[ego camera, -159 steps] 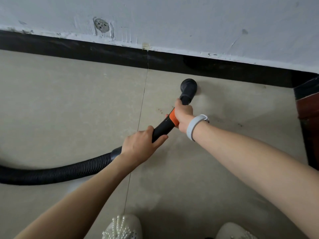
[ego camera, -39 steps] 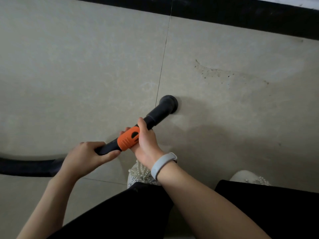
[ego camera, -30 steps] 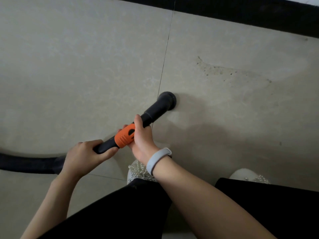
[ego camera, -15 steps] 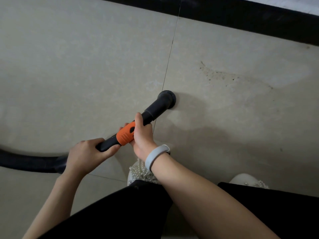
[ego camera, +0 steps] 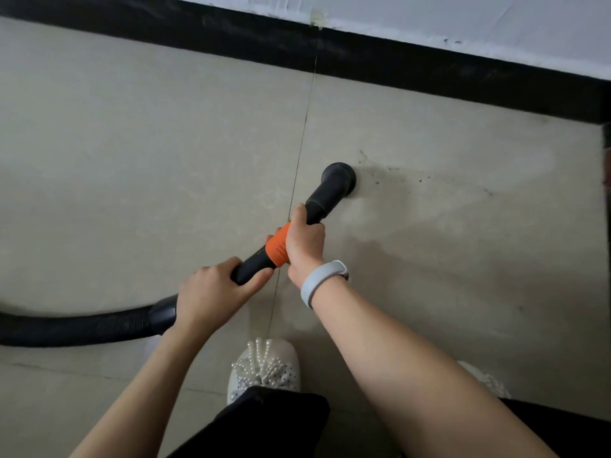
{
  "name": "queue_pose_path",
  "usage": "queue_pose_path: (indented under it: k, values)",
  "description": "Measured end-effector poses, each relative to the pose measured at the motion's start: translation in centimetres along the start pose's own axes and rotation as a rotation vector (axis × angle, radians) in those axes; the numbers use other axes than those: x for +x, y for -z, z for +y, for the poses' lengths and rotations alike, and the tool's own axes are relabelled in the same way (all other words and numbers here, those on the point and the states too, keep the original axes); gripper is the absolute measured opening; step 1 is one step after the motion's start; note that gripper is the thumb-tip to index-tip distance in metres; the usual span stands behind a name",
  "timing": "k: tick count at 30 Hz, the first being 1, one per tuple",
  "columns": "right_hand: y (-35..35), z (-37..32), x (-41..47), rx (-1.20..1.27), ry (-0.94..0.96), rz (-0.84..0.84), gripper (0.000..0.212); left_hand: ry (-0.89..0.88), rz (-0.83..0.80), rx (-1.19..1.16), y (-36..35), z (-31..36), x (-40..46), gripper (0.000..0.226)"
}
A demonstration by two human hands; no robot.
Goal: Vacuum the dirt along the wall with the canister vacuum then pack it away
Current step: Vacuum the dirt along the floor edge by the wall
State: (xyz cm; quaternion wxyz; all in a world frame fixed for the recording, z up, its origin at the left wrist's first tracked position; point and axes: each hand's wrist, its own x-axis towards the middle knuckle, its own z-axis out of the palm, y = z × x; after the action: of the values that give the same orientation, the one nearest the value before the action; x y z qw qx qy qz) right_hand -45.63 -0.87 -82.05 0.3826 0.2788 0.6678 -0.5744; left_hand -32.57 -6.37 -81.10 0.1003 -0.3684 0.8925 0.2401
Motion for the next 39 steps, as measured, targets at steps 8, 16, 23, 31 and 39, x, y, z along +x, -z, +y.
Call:
queue_pose_path:
  k: [8,16,23,31,39]
  values:
    - [0.3,-5.8,2.8,-0.048,0.03,0.025,0.05,-0.057,0.075,0.0,0.6,3.5,3.6,0.048]
    - [2.4,-3.7,1.2,0.003,-0.014,0.058,0.047,-0.062,0.008,0.021,-0.1,3.1,1.8,0.051]
    - [5.1,-1.5,-0.1,0.253,-0.067,0.167,0.027,-0.219,0.001,0.098,-0.8,3.0,0.5,0.058]
    - [1.6,-7.4,2.8,0.038,0.002,0.026,0.051,-0.134,0.093,0.018,1.4,5.1,5.2,0.052]
    - [7.1,-1.6,0.0,0.317,-0.081,0.241,0.036,-0.317,-0.024,0.105,-1.6,4.3,0.7,0.058]
